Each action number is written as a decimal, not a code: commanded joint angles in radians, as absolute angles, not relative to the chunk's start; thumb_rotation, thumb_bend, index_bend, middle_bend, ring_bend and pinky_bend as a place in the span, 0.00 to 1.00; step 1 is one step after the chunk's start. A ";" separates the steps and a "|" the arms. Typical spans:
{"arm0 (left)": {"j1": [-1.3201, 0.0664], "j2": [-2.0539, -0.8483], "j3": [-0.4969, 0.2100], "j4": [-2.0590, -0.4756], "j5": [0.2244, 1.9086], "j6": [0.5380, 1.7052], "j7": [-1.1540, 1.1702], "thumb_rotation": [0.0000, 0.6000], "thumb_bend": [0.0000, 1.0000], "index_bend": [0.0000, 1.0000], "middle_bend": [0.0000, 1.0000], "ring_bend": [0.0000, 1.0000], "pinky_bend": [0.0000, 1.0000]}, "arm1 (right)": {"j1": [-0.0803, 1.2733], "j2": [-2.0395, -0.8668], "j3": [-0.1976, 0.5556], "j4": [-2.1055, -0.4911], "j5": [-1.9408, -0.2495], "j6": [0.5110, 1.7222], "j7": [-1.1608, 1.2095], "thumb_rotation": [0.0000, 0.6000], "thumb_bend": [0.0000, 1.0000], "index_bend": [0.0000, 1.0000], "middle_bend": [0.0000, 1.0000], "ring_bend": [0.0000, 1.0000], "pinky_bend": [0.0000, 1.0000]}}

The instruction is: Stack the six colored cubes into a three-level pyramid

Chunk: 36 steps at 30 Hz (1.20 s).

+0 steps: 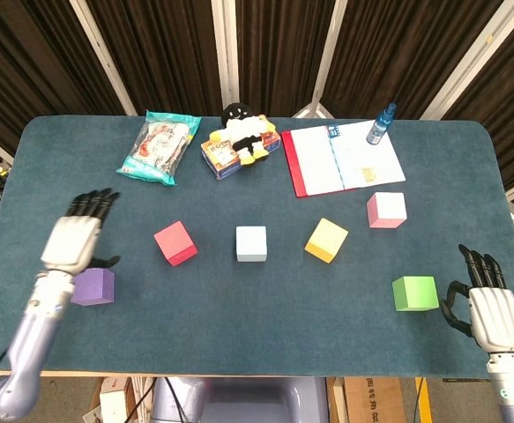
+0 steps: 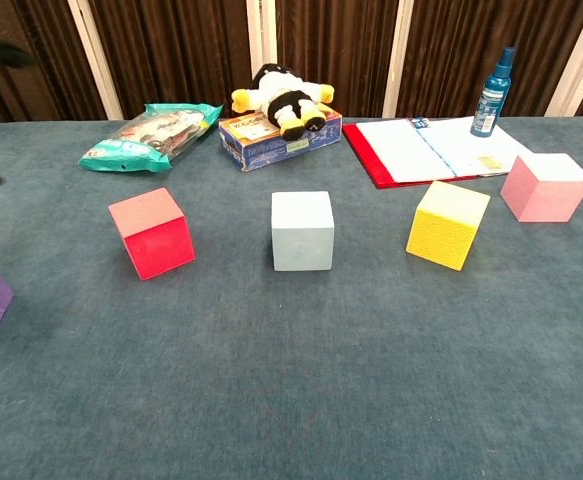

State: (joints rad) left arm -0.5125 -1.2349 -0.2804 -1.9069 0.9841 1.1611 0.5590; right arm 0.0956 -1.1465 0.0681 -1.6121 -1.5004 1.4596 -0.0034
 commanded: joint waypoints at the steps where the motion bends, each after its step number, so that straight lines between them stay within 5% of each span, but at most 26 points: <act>1: -0.597 -1.327 -0.300 -1.895 0.897 1.152 0.658 1.00 0.10 0.00 0.01 0.00 0.03 | 0.096 -1.144 0.069 -1.613 -1.497 1.457 0.006 1.00 0.39 0.00 0.00 0.00 0.00; 15: -0.728 -1.530 -0.268 -1.776 0.761 1.174 0.762 1.00 0.12 0.00 0.00 0.00 0.03 | 0.096 -1.130 0.072 -1.627 -1.477 1.441 0.053 1.00 0.39 0.00 0.00 0.00 0.00; 36: -0.794 -1.648 -0.259 -1.552 0.717 1.138 0.718 1.00 0.22 0.00 0.00 0.00 0.03 | 0.101 -1.124 0.071 -1.636 -1.471 1.426 0.069 1.00 0.39 0.00 0.00 0.00 0.00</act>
